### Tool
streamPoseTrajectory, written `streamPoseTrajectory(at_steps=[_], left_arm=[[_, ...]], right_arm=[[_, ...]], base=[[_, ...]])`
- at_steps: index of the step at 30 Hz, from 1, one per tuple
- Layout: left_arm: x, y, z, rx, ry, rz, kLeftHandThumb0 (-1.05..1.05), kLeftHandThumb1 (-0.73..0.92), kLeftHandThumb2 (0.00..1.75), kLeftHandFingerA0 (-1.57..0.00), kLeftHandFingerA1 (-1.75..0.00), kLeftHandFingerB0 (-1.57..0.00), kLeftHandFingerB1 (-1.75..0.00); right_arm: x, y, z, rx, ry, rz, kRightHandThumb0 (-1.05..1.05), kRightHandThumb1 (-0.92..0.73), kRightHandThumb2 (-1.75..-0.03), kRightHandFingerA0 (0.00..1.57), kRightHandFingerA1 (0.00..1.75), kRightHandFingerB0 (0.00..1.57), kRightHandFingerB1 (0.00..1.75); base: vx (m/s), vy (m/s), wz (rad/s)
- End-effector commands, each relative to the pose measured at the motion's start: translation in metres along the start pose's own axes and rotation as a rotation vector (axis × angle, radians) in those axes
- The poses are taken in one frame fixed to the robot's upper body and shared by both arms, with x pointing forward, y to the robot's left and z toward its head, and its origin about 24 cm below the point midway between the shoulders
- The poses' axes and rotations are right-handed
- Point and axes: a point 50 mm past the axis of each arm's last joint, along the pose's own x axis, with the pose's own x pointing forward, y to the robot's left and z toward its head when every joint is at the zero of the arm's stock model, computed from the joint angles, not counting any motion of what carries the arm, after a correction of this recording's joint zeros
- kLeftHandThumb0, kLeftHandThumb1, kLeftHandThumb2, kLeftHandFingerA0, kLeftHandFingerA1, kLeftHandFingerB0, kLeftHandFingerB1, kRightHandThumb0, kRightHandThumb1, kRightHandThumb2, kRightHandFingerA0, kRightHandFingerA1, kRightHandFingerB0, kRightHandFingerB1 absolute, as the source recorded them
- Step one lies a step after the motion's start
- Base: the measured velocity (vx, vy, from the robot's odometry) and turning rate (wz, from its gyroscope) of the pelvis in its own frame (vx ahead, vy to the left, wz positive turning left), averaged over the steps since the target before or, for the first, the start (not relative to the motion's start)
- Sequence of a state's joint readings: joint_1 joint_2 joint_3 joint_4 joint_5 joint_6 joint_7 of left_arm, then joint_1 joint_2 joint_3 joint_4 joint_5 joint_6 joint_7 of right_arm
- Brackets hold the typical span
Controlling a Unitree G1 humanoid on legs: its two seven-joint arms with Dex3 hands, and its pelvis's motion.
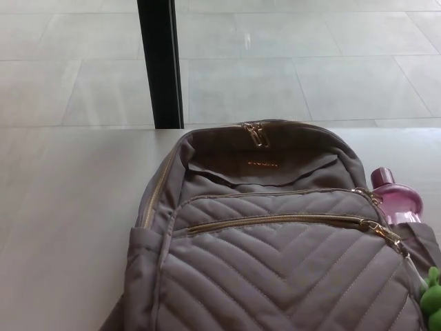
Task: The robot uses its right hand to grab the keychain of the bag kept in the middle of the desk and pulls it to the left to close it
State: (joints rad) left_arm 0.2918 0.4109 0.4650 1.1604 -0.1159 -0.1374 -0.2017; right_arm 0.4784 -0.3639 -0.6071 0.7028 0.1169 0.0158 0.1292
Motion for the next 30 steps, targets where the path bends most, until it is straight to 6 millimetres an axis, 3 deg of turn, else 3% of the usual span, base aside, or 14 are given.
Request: streamPoseTrajectory(at_steps=[1, 2, 3, 5, 6, 8, 9, 10, 12, 13, 15, 16, 22, 30], left_arm=[[-0.002, 0.012, 0.008, -0.079, -0.077, -0.020, -0.58, 0.62, 0.59, -0.68, -0.50, -0.57, -0.42], [-0.002, 0.011, 0.008, -0.075, -0.078, -0.014, -0.58, 0.62, 0.59, -0.68, -0.50, -0.57, -0.42], [-0.002, 0.011, 0.008, -0.086, -0.079, -0.016, -0.58, 0.62, 0.59, -0.68, -0.50, -0.57, -0.42], [-0.002, 0.011, 0.010, -0.096, -0.085, -0.022, -0.58, 0.62, 0.59, -0.67, -0.50, -0.56, -0.42], [-0.002, 0.011, 0.011, -0.093, -0.090, -0.026, -0.60, 0.61, 0.59, -0.66, -0.50, -0.56, -0.42], [-0.001, 0.012, 0.014, -0.082, -0.094, -0.021, -0.60, 0.61, 0.59, -0.68, -0.51, -0.57, -0.42], [-0.001, 0.013, 0.014, -0.080, -0.091, -0.018, -0.59, 0.61, 0.59, -0.69, -0.50, -0.55, -0.42], [0.000, 0.013, 0.015, -0.073, -0.087, -0.015, -0.59, 0.62, 0.59, -0.69, -0.50, -0.55, -0.41], [0.000, 0.012, 0.014, -0.069, -0.079, -0.015, -0.59, 0.61, 0.59, -0.68, -0.48, -0.54, -0.41], [0.000, 0.012, 0.014, -0.070, -0.080, -0.013, -0.60, 0.61, 0.59, -0.68, -0.49, -0.54, -0.41], [0.001, 0.011, 0.015, -0.075, -0.080, -0.012, -0.61, 0.60, 0.59, -0.69, -0.50, -0.55, -0.41], [0.001, 0.011, 0.015, -0.076, -0.084, -0.018, -0.60, 0.61, 0.59, -0.69, -0.50, -0.55, -0.41], [0.002, 0.008, 0.020, -0.086, -0.102, -0.024, -0.58, 0.62, 0.59, -0.69, -0.52, -0.57, -0.42], [0.001, 0.010, 0.018, -0.076, -0.096, -0.021, -0.59, 0.62, 0.59, -0.67, -0.51, -0.57, -0.41]], right_arm=[[-0.009, -0.018, 0.030, 0.166, -0.082, 0.021, -0.98, -0.54, -0.97, 0.60, 1.17, 0.00, 0.66], [-0.019, -0.020, 0.055, 0.221, -0.165, 0.029, -0.69, -0.61, -0.56, 0.28, 1.30, 0.00, 0.28], [-0.020, -0.021, 0.073, 0.270, -0.230, 0.045, -0.82, -0.49, -0.81, 0.20, 0.89, 0.00, 0.43], [-0.015, -0.023, 0.091, 0.296, -0.306, 0.066, -0.74, -0.62, -0.58, 0.00, 1.05, 0.00, 0.22], [-0.015, -0.021, 0.104, 0.289, -0.359, 0.074, -0.75, -0.61, -0.56, 0.00, 1.00, 0.00, 0.31], [-0.026, -0.013, 0.142, 0.247, -0.501, 0.147, -0.78, -0.63, -0.57, 0.14, 1.16, 0.00, 0.46], [-0.034, -0.008, 0.152, 0.226, -0.537, 0.166, -0.81, -0.61, -0.60, 0.49, 1.13, 0.00, 0.55], [-0.046, 0.000, 0.164, 0.190, -0.588, 0.198, -0.83, -0.52, -0.88, 0.50, 0.88, 0.01, 0.50], [-0.054, 0.011, 0.176, 0.165, -0.680, 0.284, -0.81, -0.47, -0.87, 0.56, 0.80, 0.02, 0.53], [-0.066, 0.020, 0.183, 0.161, -0.717, 0.327, -0.82, -0.60, -0.58, 0.67, 0.72, 0.08, 0.53], [-0.079, 0.030, 0.189, 0.144, -0.774, 0.403, -0.79, -0.60, -0.58, 0.67, 0.63, 0.11, 0.45], [-0.087, 0.040, 0.190, 0.108, -0.803, 0.475, -0.76, -0.53, -0.88, 0.39, 0.55, 0.06, 0.27], [-0.122, 0.083, 0.188, -0.097, -0.887, 0.702, -0.75, -0.50, -0.88, 0.41, 0.56, 0.03, 0.20], [-0.131, 0.095, 0.187, -0.219, -0.913, 0.755, -0.73, -0.49, -0.87, 0.38, 0.58, 0.06, 0.23]], base=[[0.00, 0.000, 0.00], [0.00, 0.000, 0.00], [0.00, 0.000, 0.00], [0.00, 0.000, 0.00], [0.00, 0.000, 0.00], [0.00, 0.000, 0.00], [0.00, 0.000, 0.00], [0.00, 0.000, 0.00], [0.00, 0.000, 0.00], [0.00, 0.000, 0.00], [0.00, 0.000, 0.00], [0.00, 0.000, 0.00], [0.00, 0.000, 0.00], [0.00, 0.000, 0.00]])
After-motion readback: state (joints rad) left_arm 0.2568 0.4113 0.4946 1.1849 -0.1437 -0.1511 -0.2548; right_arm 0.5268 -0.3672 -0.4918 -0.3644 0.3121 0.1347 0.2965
